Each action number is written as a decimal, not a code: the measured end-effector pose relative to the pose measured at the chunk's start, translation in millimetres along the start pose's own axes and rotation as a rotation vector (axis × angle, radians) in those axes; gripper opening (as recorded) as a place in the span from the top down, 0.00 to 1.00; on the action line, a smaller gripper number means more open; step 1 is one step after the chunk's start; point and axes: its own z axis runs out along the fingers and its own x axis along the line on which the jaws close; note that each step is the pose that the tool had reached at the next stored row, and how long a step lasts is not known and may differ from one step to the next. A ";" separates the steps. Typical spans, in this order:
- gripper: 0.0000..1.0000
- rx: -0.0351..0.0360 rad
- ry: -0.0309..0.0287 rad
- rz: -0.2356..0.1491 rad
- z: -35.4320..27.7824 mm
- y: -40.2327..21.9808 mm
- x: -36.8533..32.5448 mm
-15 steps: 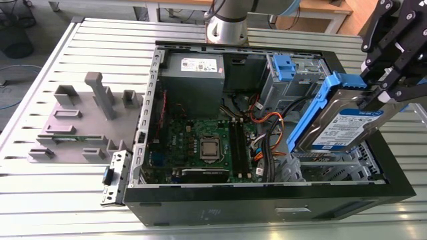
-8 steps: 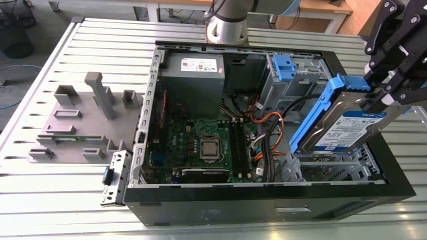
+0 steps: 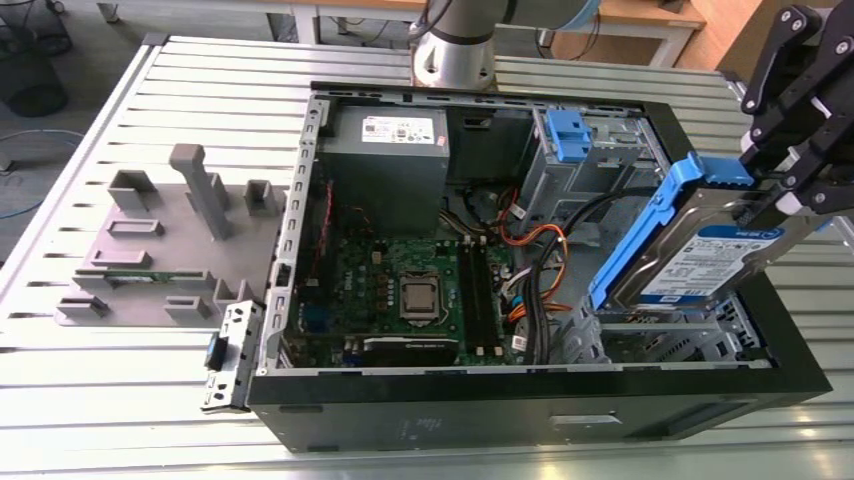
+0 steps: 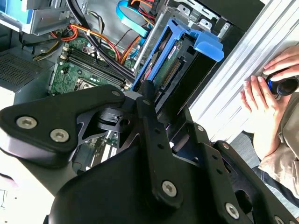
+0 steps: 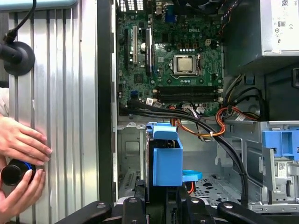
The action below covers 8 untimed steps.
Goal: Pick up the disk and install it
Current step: 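Pick up the disk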
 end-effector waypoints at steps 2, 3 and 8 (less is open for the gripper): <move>0.65 0.0000 0.0001 0.000 0.0 0.0 0.0; 0.65 0.0000 0.0000 -0.001 0.0 0.0 0.0; 0.65 -0.0002 0.0004 -0.023 0.7 -0.7 0.0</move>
